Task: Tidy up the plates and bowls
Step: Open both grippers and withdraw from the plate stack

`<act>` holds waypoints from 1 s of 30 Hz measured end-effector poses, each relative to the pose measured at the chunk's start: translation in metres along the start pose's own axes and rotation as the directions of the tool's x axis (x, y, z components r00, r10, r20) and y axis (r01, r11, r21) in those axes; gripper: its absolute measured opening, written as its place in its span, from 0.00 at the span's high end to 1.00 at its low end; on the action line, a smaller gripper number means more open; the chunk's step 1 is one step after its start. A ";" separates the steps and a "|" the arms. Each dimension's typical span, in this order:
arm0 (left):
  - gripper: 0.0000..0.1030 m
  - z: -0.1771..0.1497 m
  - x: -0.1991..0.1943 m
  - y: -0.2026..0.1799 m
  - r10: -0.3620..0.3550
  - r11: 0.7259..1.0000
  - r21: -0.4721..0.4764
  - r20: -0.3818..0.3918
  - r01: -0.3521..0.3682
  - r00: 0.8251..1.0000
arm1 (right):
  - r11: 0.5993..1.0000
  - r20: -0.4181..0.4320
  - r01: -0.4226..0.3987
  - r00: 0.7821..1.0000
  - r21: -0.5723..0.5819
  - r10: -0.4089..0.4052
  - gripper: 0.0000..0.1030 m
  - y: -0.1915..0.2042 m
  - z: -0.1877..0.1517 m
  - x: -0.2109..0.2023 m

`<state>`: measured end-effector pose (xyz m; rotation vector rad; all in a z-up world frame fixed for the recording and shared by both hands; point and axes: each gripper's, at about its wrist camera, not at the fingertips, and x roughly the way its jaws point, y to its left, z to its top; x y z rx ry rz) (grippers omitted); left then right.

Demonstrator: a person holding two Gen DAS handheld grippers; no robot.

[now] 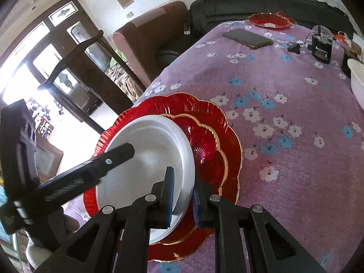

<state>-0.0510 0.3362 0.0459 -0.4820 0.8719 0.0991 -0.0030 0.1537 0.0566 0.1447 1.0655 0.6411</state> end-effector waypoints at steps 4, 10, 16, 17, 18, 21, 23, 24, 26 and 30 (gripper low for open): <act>0.46 0.000 -0.010 -0.002 -0.011 1.000 0.001 0.037 0.011 0.999 | 1.000 0.034 0.002 0.999 0.009 -0.003 0.83 -0.001 -0.001 -0.002; 0.32 -0.004 -0.042 -0.005 -0.020 1.000 -0.009 0.136 0.021 0.991 | 1.000 0.109 0.013 0.994 -0.015 -0.011 0.63 0.006 0.002 -0.016; 0.27 -0.013 -0.076 -0.017 0.032 0.999 0.029 0.241 -0.040 0.970 | 0.998 0.148 0.025 0.989 -0.055 -0.017 0.35 0.013 0.002 -0.029; 0.27 -0.015 -0.081 -0.020 0.047 0.997 0.041 0.254 -0.059 0.966 | 0.998 0.151 0.029 0.988 -0.059 -0.020 0.35 0.013 0.001 -0.030; 0.27 -0.018 -0.086 -0.026 0.065 0.995 0.055 0.268 -0.083 0.961 | 0.997 0.159 0.037 0.987 -0.066 -0.026 0.35 0.015 0.000 -0.034; 0.26 -0.029 -0.100 -0.042 0.105 0.984 0.101 0.319 -0.144 0.942 | 0.996 0.180 0.046 0.983 -0.081 -0.031 0.36 0.016 -0.004 -0.045; 0.21 -0.037 -0.112 -0.054 0.126 0.974 0.130 0.362 -0.184 0.924 | 0.996 0.191 0.041 0.981 -0.084 -0.024 0.36 0.015 -0.007 -0.055; 0.21 -0.041 -0.116 -0.061 0.128 0.970 0.144 0.379 -0.195 0.916 | 0.996 0.200 0.039 0.979 -0.084 -0.022 0.36 0.014 -0.009 -0.063; 0.19 -0.048 -0.125 -0.073 0.134 0.961 0.171 0.408 -0.219 0.903 | 0.996 0.217 0.039 0.976 -0.083 -0.021 0.36 0.011 -0.012 -0.075; 0.14 -0.062 -0.135 -0.101 0.155 0.937 0.214 0.455 -0.277 0.877 | 0.997 0.255 0.041 0.967 -0.072 -0.022 0.35 0.000 -0.022 -0.103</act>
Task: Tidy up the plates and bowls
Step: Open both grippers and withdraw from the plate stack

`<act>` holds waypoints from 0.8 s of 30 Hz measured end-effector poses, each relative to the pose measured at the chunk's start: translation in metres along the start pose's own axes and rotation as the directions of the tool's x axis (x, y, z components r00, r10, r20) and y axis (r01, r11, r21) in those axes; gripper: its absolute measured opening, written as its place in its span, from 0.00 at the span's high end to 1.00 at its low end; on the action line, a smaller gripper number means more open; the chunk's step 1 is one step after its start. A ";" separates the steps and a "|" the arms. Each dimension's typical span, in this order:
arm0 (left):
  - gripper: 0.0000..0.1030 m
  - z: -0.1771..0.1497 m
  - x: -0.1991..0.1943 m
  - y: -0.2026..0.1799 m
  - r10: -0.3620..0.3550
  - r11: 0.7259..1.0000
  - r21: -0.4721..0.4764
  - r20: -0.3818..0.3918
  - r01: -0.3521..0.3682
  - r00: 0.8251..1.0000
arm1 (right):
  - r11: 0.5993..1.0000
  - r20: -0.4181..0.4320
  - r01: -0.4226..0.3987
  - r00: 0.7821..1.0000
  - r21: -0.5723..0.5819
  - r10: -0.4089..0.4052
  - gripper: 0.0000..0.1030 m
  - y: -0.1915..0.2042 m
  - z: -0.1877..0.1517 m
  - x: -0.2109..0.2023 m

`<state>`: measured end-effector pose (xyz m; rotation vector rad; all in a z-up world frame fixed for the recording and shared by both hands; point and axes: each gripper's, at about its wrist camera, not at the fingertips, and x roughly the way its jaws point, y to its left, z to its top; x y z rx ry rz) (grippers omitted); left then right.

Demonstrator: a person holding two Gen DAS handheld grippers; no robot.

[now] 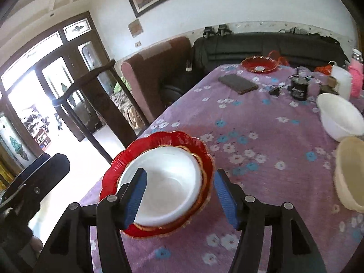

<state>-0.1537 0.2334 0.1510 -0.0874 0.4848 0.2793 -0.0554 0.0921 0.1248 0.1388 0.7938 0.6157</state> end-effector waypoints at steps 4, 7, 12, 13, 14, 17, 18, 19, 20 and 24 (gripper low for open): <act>0.12 -0.001 -0.014 -0.023 0.007 0.999 0.042 0.017 -0.008 1.000 | 1.000 0.038 0.019 0.999 0.023 -0.020 0.34 -0.020 -0.005 -0.033; 0.09 -0.004 -0.021 -0.040 0.009 0.997 0.075 0.024 -0.011 1.000 | 0.998 0.061 0.046 0.997 0.043 -0.049 0.32 -0.041 -0.010 -0.056; 0.09 -0.009 -0.032 -0.067 -0.009 0.990 0.139 0.038 0.003 0.999 | 0.992 0.085 0.083 0.992 0.091 -0.090 0.32 -0.076 -0.017 -0.087; 0.09 -0.010 -0.032 -0.072 -0.010 0.989 0.150 0.040 0.004 0.999 | 0.990 0.090 0.093 0.991 0.107 -0.103 0.32 -0.085 -0.019 -0.093; 0.09 -0.011 -0.033 -0.076 -0.012 0.986 0.164 0.040 0.005 0.999 | 0.987 0.094 0.103 0.989 0.121 -0.114 0.32 -0.092 -0.020 -0.098; 0.09 -0.013 -0.033 -0.089 -0.023 0.980 0.196 0.030 0.017 0.999 | 0.976 0.097 0.131 0.984 0.176 -0.150 0.32 -0.120 -0.023 -0.113; 0.09 -0.013 -0.032 -0.093 -0.028 0.978 0.206 0.023 0.023 0.999 | 0.971 0.099 0.136 0.982 0.194 -0.158 0.32 -0.128 -0.024 -0.117; 0.09 -0.014 -0.031 -0.096 -0.033 0.977 0.212 0.018 0.028 0.999 | 0.966 0.102 0.142 0.981 0.218 -0.167 0.32 -0.138 -0.025 -0.122; 0.09 -0.014 -0.029 -0.101 -0.040 0.975 0.219 0.007 0.037 0.999 | 0.960 0.103 0.146 0.979 0.241 -0.175 0.32 -0.149 -0.027 -0.127; 0.09 -0.014 -0.014 -0.113 -0.103 0.970 0.214 -0.074 0.116 0.992 | 0.935 0.112 0.164 0.972 0.314 -0.208 0.32 -0.183 -0.030 -0.141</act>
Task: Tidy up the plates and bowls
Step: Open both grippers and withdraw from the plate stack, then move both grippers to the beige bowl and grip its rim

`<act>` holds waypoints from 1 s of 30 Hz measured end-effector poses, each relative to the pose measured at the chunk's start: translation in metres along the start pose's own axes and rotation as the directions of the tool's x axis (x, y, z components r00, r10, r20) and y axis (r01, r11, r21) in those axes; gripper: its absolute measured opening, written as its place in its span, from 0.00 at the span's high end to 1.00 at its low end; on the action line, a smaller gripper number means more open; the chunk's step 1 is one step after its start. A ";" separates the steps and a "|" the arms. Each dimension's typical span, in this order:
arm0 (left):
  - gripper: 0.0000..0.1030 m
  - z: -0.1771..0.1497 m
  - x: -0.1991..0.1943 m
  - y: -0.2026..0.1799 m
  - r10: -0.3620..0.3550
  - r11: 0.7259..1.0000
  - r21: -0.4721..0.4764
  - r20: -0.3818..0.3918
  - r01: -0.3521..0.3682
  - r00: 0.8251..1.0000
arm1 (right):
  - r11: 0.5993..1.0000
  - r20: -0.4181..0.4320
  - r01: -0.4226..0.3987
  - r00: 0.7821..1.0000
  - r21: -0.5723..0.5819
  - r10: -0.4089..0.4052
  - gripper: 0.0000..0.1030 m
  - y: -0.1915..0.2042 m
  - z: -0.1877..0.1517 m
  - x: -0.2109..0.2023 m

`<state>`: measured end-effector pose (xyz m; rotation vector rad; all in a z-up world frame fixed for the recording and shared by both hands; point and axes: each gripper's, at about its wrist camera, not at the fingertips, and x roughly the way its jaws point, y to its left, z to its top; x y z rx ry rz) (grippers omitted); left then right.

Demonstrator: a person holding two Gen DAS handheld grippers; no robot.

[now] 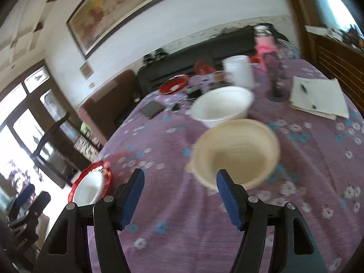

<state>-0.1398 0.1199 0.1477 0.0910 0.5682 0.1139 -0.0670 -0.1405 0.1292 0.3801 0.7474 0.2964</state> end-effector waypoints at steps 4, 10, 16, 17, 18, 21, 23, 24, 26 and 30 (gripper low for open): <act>0.09 0.007 0.028 -0.009 -0.133 0.990 -0.067 -0.105 0.127 0.986 | 0.997 0.024 0.032 0.999 0.067 -0.034 0.32 -0.032 0.008 -0.006; 0.09 0.013 0.070 -0.033 -0.185 0.981 -0.095 -0.176 0.171 0.967 | 0.989 0.002 0.085 0.996 0.120 -0.086 0.32 -0.067 0.018 0.014; 0.09 0.024 0.118 -0.063 -0.278 0.958 -0.139 -0.247 0.250 0.928 | 0.979 -0.036 0.108 0.994 0.172 -0.103 0.35 -0.089 0.030 0.044; 0.09 0.027 0.125 -0.067 -0.292 0.954 -0.145 -0.252 0.263 0.923 | 0.977 -0.036 0.108 0.994 0.184 -0.103 0.36 -0.092 0.031 0.047; 0.09 0.030 0.134 -0.073 -0.302 0.951 -0.151 -0.260 0.270 0.917 | 0.975 -0.032 0.108 0.994 0.194 -0.104 0.38 -0.095 0.032 0.050; 0.10 0.034 0.158 -0.085 -0.327 0.943 -0.173 -0.297 0.286 0.897 | 0.972 -0.028 0.097 0.995 0.215 -0.094 0.46 -0.103 0.029 0.055; 0.10 0.035 0.174 -0.092 -0.342 0.937 -0.191 -0.322 0.293 0.883 | 0.969 -0.040 0.088 0.996 0.232 -0.081 0.47 -0.108 0.027 0.057; 0.10 0.034 0.183 -0.095 -0.354 0.932 -0.204 -0.336 0.299 0.873 | 0.966 -0.048 0.076 0.997 0.245 -0.066 0.47 -0.113 0.026 0.059; 0.10 0.033 0.200 -0.102 -0.369 0.926 -0.222 -0.359 0.306 0.857 | 0.961 -0.055 0.038 0.998 0.274 -0.024 0.47 -0.120 0.024 0.061; 0.10 0.034 0.222 -0.115 -0.387 0.919 -0.231 -0.387 0.318 0.837 | 0.962 -0.072 0.019 0.997 0.273 0.000 0.49 -0.120 0.020 0.065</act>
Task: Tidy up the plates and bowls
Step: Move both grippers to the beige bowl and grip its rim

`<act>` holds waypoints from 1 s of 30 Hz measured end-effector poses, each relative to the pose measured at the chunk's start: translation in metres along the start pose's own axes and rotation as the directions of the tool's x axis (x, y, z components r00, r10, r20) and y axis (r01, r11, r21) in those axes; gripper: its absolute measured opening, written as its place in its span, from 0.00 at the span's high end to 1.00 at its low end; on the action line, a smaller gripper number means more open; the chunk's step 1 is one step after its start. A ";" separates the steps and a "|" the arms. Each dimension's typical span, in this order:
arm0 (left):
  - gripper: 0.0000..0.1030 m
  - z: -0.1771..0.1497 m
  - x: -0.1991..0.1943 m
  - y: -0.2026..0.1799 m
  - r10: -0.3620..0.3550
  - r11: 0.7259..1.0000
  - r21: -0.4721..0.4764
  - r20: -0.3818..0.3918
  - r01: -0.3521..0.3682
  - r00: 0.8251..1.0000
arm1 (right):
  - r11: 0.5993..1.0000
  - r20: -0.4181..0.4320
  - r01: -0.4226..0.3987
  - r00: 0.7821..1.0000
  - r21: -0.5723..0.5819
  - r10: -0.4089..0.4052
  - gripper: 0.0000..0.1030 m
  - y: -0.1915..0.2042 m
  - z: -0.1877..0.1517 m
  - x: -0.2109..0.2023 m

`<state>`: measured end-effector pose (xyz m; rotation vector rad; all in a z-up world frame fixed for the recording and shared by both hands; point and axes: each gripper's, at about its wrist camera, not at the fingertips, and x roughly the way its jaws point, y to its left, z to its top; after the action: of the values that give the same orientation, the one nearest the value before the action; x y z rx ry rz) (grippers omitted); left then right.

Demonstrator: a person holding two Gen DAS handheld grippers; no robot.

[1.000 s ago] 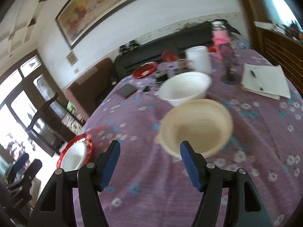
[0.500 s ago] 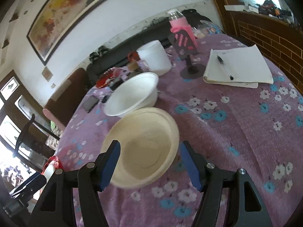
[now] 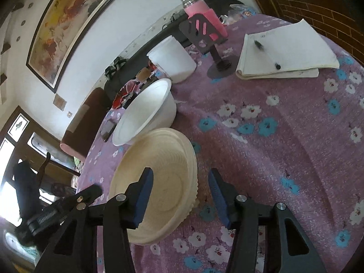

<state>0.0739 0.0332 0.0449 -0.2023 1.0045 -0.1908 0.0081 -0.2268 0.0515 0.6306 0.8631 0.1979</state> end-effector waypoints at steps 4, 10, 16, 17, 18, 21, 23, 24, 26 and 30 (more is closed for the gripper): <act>0.10 0.006 0.015 -0.011 0.017 0.999 0.033 0.000 -0.017 1.000 | 1.000 -0.014 0.002 1.000 -0.010 -0.002 0.52 0.001 -0.004 0.004; 0.10 0.007 0.036 -0.024 0.031 0.997 0.067 -0.032 -0.029 0.999 | 0.999 -0.016 0.018 1.000 -0.030 -0.018 0.62 0.003 -0.006 0.006; 0.28 0.001 0.044 -0.031 0.028 0.995 0.095 -0.061 -0.022 0.998 | 0.996 -0.008 0.046 0.999 -0.082 -0.047 0.67 0.011 -0.009 0.007; 0.42 0.000 0.046 -0.032 0.031 0.995 0.099 -0.069 -0.024 0.997 | 0.994 -0.008 0.054 0.998 -0.093 -0.055 0.68 0.013 -0.010 0.007; 0.52 -0.001 0.047 -0.032 0.042 0.994 0.107 -0.071 -0.034 0.997 | 0.993 -0.008 0.059 0.998 -0.100 -0.060 0.69 0.014 -0.011 0.007; 0.79 -0.002 0.045 -0.030 0.044 0.994 0.107 -0.076 -0.035 0.996 | 0.992 -0.017 0.049 0.999 -0.113 -0.051 0.80 0.016 -0.014 0.009; 0.80 -0.005 0.042 -0.029 0.042 0.995 0.093 -0.076 -0.035 0.996 | 0.992 -0.018 0.042 0.999 -0.120 -0.044 0.82 0.019 -0.016 0.009; 0.80 -0.006 0.039 -0.028 0.043 0.995 0.089 -0.073 -0.037 0.996 | 0.992 -0.015 0.038 0.999 -0.123 -0.040 0.83 0.020 -0.016 0.008; 0.80 -0.009 0.032 -0.026 0.042 0.996 0.079 -0.064 -0.037 0.997 | 0.992 -0.005 0.022 1.000 -0.126 -0.023 0.83 0.022 -0.017 0.006; 0.80 -0.017 0.012 -0.022 0.043 0.997 0.071 -0.031 -0.040 0.999 | 0.990 0.006 -0.015 1.000 -0.137 0.016 0.86 0.027 -0.019 0.002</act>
<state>0.0647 0.0080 0.0319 -0.1147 1.0317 -0.1915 -0.0021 -0.1960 0.0570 0.5096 0.8304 0.2664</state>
